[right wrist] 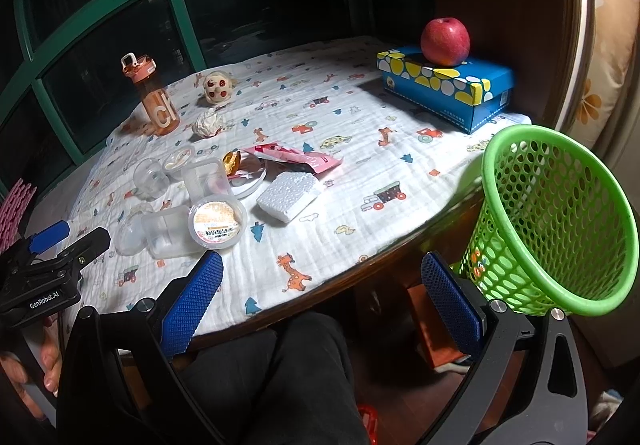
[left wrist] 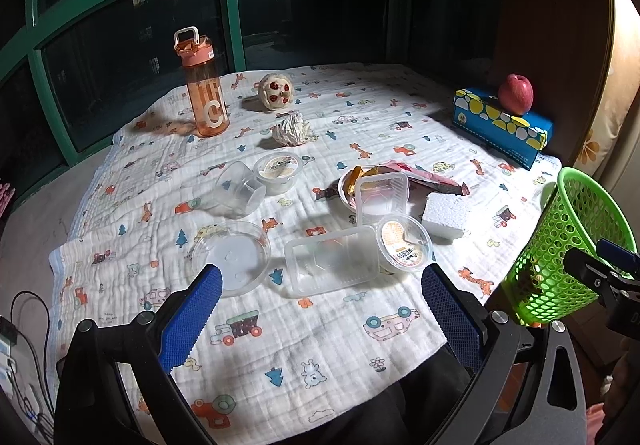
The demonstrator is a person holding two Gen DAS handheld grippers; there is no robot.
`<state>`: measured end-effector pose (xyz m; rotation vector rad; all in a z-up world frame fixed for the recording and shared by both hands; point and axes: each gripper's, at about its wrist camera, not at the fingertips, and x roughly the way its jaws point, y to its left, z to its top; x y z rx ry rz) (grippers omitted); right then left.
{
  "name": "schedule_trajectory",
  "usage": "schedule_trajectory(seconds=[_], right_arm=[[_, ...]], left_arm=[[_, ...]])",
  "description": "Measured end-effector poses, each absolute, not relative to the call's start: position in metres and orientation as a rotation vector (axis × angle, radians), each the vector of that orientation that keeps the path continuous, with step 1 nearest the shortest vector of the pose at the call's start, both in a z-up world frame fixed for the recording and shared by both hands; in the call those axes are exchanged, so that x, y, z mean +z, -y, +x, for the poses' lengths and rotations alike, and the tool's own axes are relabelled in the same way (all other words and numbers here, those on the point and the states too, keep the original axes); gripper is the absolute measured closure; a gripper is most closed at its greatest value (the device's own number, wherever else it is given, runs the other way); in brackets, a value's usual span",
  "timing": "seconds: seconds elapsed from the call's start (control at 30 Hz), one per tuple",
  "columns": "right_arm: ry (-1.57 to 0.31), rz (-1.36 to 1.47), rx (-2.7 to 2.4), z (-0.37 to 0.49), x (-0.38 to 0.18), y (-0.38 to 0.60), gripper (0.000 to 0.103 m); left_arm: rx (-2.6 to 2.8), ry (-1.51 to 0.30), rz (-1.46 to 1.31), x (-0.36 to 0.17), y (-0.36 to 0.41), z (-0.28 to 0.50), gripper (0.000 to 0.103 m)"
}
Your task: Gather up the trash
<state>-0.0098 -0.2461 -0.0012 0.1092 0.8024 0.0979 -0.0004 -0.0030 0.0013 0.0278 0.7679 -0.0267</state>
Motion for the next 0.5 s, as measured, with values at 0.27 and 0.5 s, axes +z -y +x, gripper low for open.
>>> schedule_trajectory(seconds=[0.27,0.5], right_arm=[[-0.806,0.111,0.097,-0.0081,-0.0025,0.2453,0.005],[-0.807,0.112,0.096,-0.0062,-0.0032,0.2455,0.005]], left_arm=[[-0.026,-0.77,0.028,-0.001,0.0042,-0.0001,0.006],[-0.026,-0.771,0.028,-0.0015,0.0042,-0.0002,0.006]])
